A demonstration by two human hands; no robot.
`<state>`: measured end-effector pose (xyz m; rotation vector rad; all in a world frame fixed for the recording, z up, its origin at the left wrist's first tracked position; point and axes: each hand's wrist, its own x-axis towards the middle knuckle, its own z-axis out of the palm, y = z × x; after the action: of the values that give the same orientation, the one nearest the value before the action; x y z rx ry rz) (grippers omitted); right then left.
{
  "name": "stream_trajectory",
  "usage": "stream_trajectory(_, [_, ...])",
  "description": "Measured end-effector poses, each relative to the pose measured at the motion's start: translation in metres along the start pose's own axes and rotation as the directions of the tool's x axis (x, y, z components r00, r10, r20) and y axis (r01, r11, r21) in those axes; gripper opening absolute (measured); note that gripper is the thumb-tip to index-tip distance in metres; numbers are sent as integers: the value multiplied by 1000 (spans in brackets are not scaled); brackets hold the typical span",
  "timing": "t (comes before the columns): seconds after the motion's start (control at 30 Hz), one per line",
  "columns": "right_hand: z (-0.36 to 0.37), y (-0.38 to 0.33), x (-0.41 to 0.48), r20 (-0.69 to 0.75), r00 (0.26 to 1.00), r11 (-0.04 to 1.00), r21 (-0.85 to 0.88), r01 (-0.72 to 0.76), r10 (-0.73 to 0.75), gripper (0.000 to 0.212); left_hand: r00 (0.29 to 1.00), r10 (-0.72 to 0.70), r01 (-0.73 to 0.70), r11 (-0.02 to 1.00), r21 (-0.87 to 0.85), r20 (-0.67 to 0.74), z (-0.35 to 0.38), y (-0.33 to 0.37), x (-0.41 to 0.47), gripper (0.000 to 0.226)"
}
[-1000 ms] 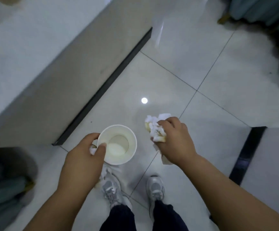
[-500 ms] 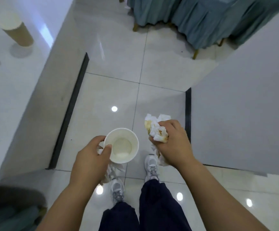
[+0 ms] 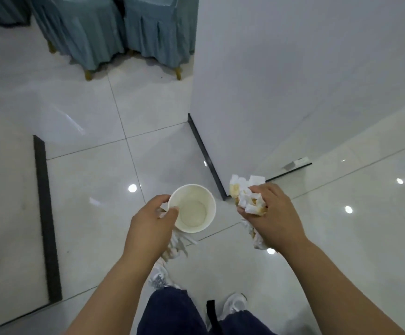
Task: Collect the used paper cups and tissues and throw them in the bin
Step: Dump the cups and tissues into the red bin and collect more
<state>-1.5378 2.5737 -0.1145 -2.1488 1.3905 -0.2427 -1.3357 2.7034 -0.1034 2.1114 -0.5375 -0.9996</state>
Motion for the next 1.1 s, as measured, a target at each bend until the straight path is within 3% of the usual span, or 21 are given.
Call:
stream_trajectory(0.27, [-113,133,-70,-161,968,980,83,-180,192,48,983,124,-135,988,75,135,146,79,-73,17])
stream_trajectory(0.47, [-189,212,-93,-281,885,924,205,-323,372,46,941,208,-240,966,93,265,245,140,-98,12])
stream_trajectory(0.67, [-247,268,-77,-345,777,841,344,-417,526,34,862,319,-388,915,108,394,327,213,-87,12])
stream_trajectory(0.83, [-299,313,-37,-401,710,814,330,-477,579,38,793,350,-450,889,90,499,400,283,-56,14])
stream_trajectory(1.1, [-388,393,7,-454,599,751,419,-511,660,24,665,418,-583,808,81,619,521,393,-36,10])
